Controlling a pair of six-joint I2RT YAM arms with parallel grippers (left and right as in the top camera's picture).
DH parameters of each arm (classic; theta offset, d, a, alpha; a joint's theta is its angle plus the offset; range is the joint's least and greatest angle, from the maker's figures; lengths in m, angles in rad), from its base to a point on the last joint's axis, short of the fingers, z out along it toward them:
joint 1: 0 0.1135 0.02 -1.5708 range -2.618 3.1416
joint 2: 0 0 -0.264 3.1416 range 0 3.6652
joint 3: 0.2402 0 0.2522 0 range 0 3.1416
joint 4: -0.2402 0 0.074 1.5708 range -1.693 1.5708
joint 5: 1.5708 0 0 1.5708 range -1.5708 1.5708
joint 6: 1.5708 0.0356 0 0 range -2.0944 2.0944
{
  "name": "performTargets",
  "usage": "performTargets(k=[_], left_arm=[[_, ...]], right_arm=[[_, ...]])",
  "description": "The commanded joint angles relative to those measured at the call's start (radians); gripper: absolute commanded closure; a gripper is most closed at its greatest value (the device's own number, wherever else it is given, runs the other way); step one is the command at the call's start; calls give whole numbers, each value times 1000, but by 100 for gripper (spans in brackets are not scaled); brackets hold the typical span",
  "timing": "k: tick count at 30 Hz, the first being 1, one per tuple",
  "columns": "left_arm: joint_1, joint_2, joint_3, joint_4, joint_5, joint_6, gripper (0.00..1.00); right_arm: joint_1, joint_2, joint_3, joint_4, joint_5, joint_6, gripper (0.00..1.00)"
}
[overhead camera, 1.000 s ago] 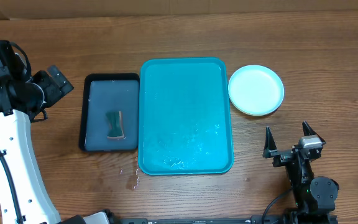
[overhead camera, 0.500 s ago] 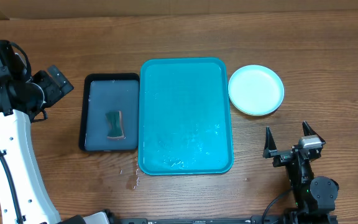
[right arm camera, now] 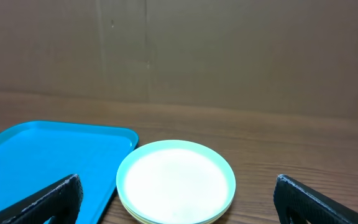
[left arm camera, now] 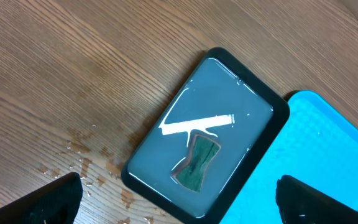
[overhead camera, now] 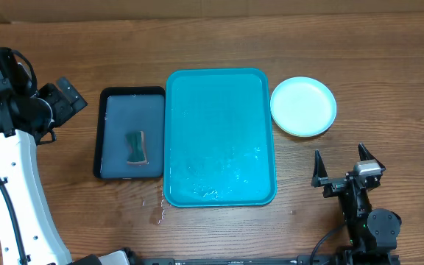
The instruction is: Clean dirty plates on tray and stack at the side
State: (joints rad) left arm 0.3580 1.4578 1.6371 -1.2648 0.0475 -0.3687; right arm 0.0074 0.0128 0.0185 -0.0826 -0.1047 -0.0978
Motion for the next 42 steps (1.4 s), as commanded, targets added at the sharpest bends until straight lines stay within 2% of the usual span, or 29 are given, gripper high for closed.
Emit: performTargets(k=[1, 16, 26, 29, 34, 42], left_arm=[[2, -5, 14, 1, -6, -21, 0], [-12, -29, 14, 1, -14, -21, 0], [-102, -288, 14, 2, -15, -21, 0], [-131, -368, 14, 5, -82, -21, 0], [-171, -495, 14, 5, -89, -21, 0], [-185, -682, 14, 5, -92, -21, 0]], right_arm=[[3, -10, -11, 6, -1, -4, 0], [3, -10, -11, 6, -1, -4, 0], [3, -10, -11, 6, -1, -4, 0], [3, -10, -11, 6, -1, -4, 0], [3, -10, -11, 6, -1, -4, 0], [3, -10, -11, 6, -1, -4, 0]])
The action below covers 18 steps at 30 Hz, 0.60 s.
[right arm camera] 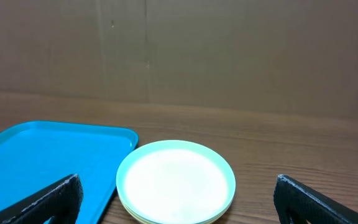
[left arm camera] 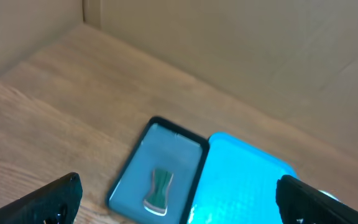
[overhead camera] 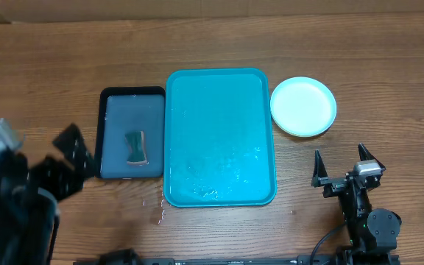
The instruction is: Clean dirty plates on tray and stack at the side
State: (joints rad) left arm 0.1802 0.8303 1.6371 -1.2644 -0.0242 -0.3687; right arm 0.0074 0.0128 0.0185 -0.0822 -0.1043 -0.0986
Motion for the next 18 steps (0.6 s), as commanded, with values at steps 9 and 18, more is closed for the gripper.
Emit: performTargets(k=[9, 18], left_arm=[[-7, -219, 14, 4, -40, -20, 0], [-7, -335, 5, 4, -43, -21, 0]], right_arm=[[3, -10, -11, 6, -1, -3, 0], [3, -10, -11, 6, -1, -3, 0]])
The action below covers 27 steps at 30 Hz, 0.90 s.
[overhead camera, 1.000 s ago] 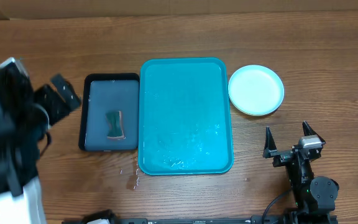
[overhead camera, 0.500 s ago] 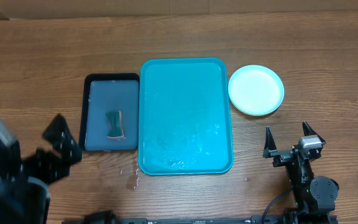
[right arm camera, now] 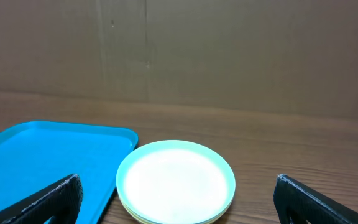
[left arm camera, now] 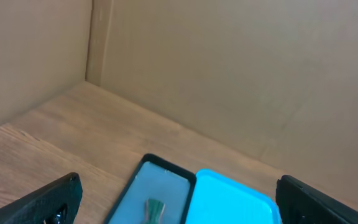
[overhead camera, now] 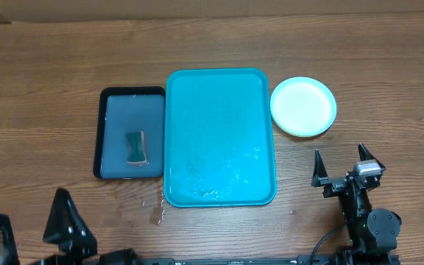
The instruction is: Clean dirty plates on tray and stack at the side
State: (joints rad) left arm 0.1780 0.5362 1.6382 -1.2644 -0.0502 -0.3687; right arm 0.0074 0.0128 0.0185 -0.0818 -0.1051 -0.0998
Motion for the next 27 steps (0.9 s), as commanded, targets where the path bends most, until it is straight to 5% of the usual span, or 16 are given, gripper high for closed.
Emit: performTargets(k=[1, 17, 22, 27], left_arm=[[-5, -55, -4, 5, -17, -21, 0], [-5, -464, -493, 150, -9, -63, 0], [-8, -531, -655, 319, -9, -105, 0], [-17, -532, -788, 653, -2, -111, 0]], right_arm=[[3, -10, -11, 6, 0, -2, 0], [3, -10, -11, 6, 0, -2, 0], [3, -10, -11, 6, 0, -2, 0], [3, -10, -11, 6, 0, -2, 1]])
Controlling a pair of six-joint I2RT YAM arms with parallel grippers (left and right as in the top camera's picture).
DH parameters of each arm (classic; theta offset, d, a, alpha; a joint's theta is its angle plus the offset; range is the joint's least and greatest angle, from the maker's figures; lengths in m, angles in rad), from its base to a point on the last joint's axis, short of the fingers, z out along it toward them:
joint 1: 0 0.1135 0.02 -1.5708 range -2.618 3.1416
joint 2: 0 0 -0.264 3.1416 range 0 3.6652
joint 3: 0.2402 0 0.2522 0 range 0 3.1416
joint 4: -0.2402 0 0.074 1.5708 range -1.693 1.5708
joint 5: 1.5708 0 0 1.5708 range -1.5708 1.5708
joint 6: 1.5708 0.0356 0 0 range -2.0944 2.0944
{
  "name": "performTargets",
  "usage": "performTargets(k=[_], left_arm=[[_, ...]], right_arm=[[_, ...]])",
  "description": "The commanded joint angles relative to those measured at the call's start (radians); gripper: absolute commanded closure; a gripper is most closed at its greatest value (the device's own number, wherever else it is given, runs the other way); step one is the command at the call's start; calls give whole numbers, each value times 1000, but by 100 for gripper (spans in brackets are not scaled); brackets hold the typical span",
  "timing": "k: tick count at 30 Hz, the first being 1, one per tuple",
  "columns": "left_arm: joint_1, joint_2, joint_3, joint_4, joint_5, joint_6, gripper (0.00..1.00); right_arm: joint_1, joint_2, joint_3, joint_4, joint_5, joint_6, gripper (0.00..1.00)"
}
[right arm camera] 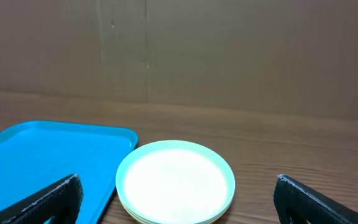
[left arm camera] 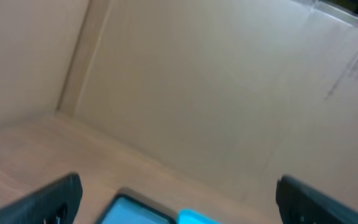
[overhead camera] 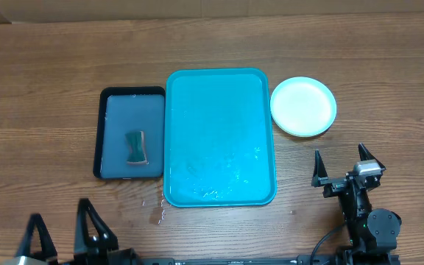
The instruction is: Clean dirty plates on tray and stack at the side
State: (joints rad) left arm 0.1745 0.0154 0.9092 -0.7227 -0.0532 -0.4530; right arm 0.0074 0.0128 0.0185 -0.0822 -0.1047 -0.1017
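The blue tray [overhead camera: 220,88] lies in the middle of the table with only water drops on it. A stack of pale green plates [overhead camera: 303,106] [right arm camera: 176,182] rests on the wood just right of the tray. My right gripper [overhead camera: 341,167] stands open near the front right edge, facing the plates, nothing between its fingers [right arm camera: 48,199]. My left gripper [overhead camera: 59,230] sits open at the front left edge, empty, aimed at the cardboard back wall; its wrist view catches only corners of the black basin [left arm camera: 132,211] and tray [left arm camera: 194,218].
A black basin of water [overhead camera: 130,94] holding a green sponge [overhead camera: 135,147] lies left of the tray. Water drops [overhead camera: 155,213] spot the wood near the tray's front left corner. Cardboard walls stand behind the table.
My left arm has drawn further back to the front left edge and its camera has tilted up toward the back wall. The right arm, plates and tray are unchanged.
My left gripper was open high at the left, looking down on the basin and sponge. Then it was lower near the front left, later at the table's front edge, and now rests there. The plates stayed stacked right of the tray throughout.
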Motion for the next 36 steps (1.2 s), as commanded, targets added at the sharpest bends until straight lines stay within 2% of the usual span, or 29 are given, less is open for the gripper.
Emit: performTargets(k=[1, 12, 17, 21, 36], left_arm=[[-14, -11, -90, 192, 6, -27, 0], [-18, -11, -451, 1035, 54, -35, 0], [-18, -11, -591, 1286, 53, -34, 0], [-18, -11, -674, 1362, 53, -35, 0], [-18, -11, -880, 1359, 50, -35, 0]], right_arm=[[3, -10, -11, 6, -1, 0, 0], [3, -10, -11, 6, -1, 0, 0], [3, -10, -11, 6, -1, 0, 0], [3, -10, -11, 6, -1, 0, 0], [3, -10, -11, 6, -1, 0, 0]])
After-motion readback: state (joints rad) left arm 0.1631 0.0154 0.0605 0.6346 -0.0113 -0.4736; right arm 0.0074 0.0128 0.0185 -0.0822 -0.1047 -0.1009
